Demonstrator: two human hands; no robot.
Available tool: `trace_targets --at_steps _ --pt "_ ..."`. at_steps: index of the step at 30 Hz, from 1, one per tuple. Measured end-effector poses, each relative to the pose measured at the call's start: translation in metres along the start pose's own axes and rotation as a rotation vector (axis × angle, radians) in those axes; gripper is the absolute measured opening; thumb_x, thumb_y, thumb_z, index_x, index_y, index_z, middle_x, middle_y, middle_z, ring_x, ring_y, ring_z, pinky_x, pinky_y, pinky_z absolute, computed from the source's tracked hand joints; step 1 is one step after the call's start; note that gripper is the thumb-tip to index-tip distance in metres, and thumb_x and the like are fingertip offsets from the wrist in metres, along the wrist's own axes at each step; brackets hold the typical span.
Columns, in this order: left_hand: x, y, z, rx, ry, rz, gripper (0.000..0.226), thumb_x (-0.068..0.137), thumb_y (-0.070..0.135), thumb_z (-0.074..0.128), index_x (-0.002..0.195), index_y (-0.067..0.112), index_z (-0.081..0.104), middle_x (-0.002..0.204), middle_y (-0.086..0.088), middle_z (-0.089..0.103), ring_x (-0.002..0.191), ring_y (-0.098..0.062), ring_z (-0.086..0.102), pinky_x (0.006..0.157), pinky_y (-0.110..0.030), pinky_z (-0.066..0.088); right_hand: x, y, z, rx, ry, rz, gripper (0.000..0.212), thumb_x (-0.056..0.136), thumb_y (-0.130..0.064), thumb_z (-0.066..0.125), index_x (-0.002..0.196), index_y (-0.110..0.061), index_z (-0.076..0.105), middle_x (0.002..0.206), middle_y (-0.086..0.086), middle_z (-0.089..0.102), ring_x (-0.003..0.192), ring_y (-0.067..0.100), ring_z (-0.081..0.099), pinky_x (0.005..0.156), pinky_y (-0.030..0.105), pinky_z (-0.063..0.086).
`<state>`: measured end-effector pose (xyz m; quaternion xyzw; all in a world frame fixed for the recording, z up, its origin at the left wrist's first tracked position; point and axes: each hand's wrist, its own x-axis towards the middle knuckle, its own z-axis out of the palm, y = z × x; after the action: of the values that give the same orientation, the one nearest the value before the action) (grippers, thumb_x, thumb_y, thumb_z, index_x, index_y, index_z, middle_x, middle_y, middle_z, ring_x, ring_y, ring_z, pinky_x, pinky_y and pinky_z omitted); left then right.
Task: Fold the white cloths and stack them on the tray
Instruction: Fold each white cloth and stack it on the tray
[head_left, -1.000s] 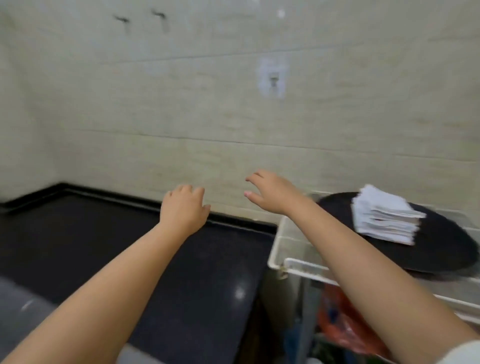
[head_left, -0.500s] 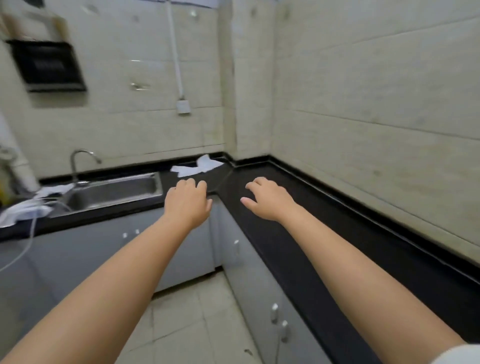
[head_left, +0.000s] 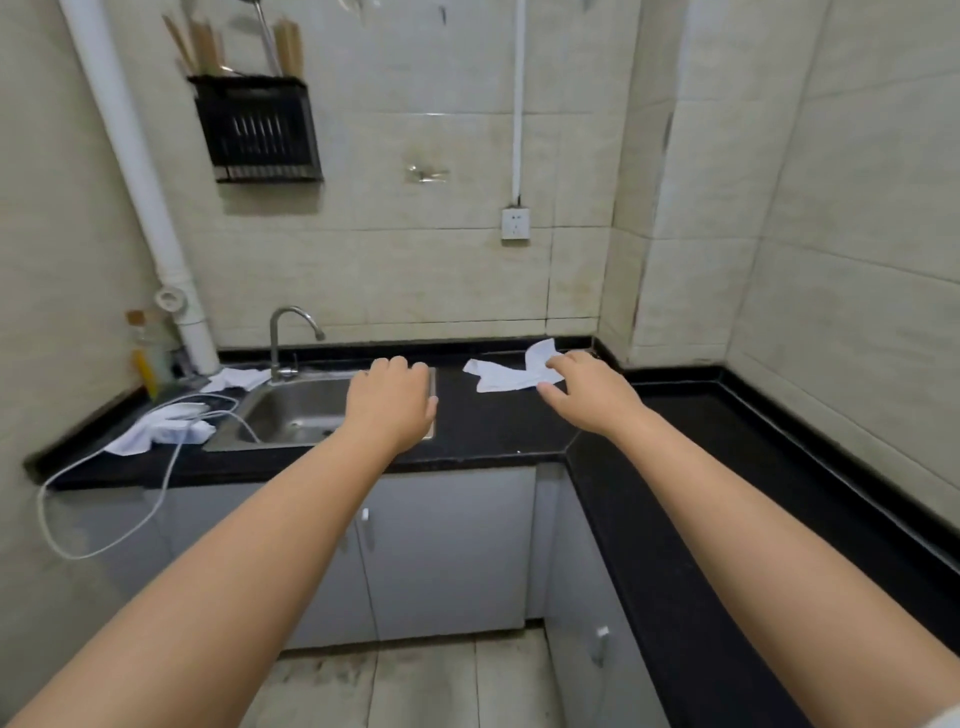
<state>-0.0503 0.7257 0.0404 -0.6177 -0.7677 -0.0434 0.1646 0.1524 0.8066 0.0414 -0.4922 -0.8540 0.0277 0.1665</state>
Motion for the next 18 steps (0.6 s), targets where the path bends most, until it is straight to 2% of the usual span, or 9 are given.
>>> trace_targets --at_steps 6,11,18 --pt "0.111 -0.021 0.07 -0.039 -0.044 -0.009 0.037 0.096 0.036 0.041 0.121 0.009 0.046 0.121 -0.012 0.052 0.114 -0.03 0.047 0.087 -0.038 0.042 0.116 0.037 0.06 -0.019 -0.056 0.029 0.044 0.094 -0.034 0.041 0.131 -0.011 0.045 0.136 0.009 0.047 0.123 0.027 0.046 0.095 0.04 0.043" --pt "0.233 -0.034 0.127 -0.022 -0.081 0.063 0.038 0.097 0.037 0.038 0.123 0.01 0.044 0.124 -0.011 0.05 0.116 -0.029 0.045 0.087 -0.037 0.041 0.23 0.072 0.094 -0.031 -0.059 0.118 0.044 0.094 -0.031 0.042 0.134 -0.011 0.042 0.14 0.01 0.044 0.126 0.027 0.043 0.099 0.041 0.041" --pt "0.382 -0.026 0.192 -0.046 -0.154 0.178 0.038 0.096 0.035 0.038 0.124 0.01 0.044 0.125 -0.011 0.05 0.117 -0.03 0.045 0.087 -0.038 0.041 0.35 0.128 0.146 -0.011 -0.096 0.255 0.041 0.092 -0.028 0.044 0.129 -0.011 0.047 0.133 0.012 0.05 0.117 0.03 0.051 0.093 0.043 0.046"
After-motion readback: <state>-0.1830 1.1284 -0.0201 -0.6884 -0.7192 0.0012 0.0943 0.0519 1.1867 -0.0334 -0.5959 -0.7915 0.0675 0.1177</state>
